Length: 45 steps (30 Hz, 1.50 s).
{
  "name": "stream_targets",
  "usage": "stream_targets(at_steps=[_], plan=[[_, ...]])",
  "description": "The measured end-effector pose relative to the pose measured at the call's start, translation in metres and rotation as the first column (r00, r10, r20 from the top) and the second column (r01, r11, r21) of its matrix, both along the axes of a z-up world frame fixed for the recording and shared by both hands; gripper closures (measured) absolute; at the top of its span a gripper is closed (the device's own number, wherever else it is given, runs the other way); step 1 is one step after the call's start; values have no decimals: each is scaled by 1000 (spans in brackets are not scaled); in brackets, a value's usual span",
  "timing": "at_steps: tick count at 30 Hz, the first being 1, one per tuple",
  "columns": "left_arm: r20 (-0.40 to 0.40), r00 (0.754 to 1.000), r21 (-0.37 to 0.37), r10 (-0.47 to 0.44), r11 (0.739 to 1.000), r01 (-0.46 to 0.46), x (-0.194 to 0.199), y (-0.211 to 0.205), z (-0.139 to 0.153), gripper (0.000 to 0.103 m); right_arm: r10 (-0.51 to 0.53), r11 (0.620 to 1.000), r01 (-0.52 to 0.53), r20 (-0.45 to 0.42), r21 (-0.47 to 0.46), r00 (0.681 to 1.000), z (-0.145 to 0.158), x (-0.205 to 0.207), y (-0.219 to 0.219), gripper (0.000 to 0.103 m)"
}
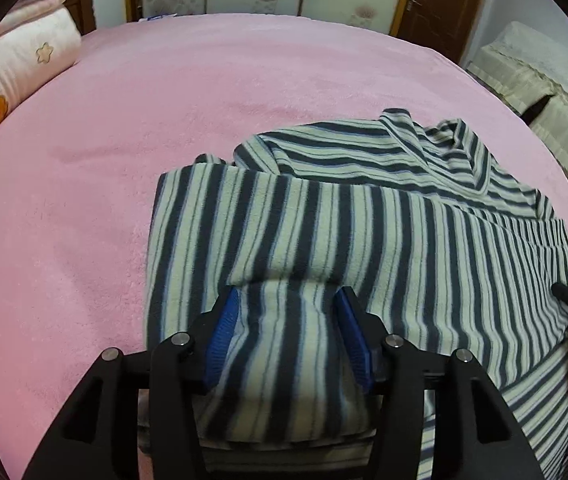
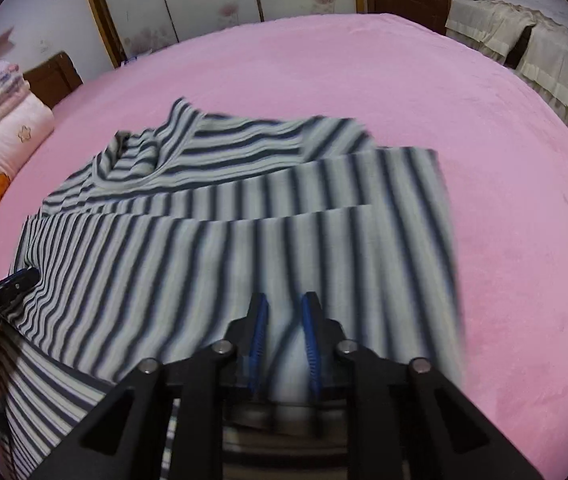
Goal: Fold small clothes
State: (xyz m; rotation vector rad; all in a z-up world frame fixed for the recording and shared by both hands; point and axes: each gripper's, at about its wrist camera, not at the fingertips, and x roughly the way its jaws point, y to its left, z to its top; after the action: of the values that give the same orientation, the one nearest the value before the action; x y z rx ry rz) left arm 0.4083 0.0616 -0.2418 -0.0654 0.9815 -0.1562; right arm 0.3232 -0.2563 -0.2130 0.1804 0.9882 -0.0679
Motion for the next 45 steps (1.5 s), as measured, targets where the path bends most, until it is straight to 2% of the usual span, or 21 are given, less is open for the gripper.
stream_targets(at_steps=[3, 6, 7, 8, 11, 16, 21, 24, 29, 36, 41, 45], plan=[[7, 1000, 8, -9, 1000, 9, -2, 0, 0, 51, -15, 1000, 15, 10, -25, 1000, 4, -8, -18, 103], [7, 1000, 12, -1, 1000, 1, -2, -1, -2, 51, -49, 997, 50, 17, -66, 999, 8, -13, -28, 103], [9, 1000, 18, 0, 1000, 0, -3, -2, -2, 51, -79, 991, 80, 15, -106, 997, 10, -14, -34, 98], [10, 1000, 21, -1, 1000, 1, -3, -2, -2, 51, -99, 987, 99, 11, -129, 995, 11, -16, -39, 98], [5, 1000, 37, 1, 999, -1, -4, -4, 0, 47, -127, 988, 126, -5, -83, 992, 10, -23, -55, 98], [-24, 1000, 67, 8, 998, -6, -8, -6, 12, 32, -145, 988, 145, -1, -48, 989, 25, -43, -63, 98], [9, 1000, 91, 17, 996, -17, -28, -1, 43, 29, -149, 989, 148, 27, 13, 989, 52, -68, -64, 98], [41, 999, 100, 24, 995, -28, -43, 5, 67, 23, -151, 988, 150, 46, 38, 987, 66, -75, -60, 98], [82, 995, 101, 56, 993, -64, -72, 16, 101, 19, -145, 989, 142, 69, 48, 987, 86, -87, -53, 93], [74, 993, 66, 90, 993, -95, -125, 27, 122, 15, -102, 993, 96, 97, 64, 990, 105, -115, -32, 85], [133, 985, 46, 107, 992, -114, -180, 32, 139, 15, -66, 996, 59, 114, 71, 991, 114, -146, -17, 84], [199, 974, 54, 107, 991, -119, -220, 32, 150, 15, -48, 997, 41, 110, 62, 993, 116, -174, -8, 76]])
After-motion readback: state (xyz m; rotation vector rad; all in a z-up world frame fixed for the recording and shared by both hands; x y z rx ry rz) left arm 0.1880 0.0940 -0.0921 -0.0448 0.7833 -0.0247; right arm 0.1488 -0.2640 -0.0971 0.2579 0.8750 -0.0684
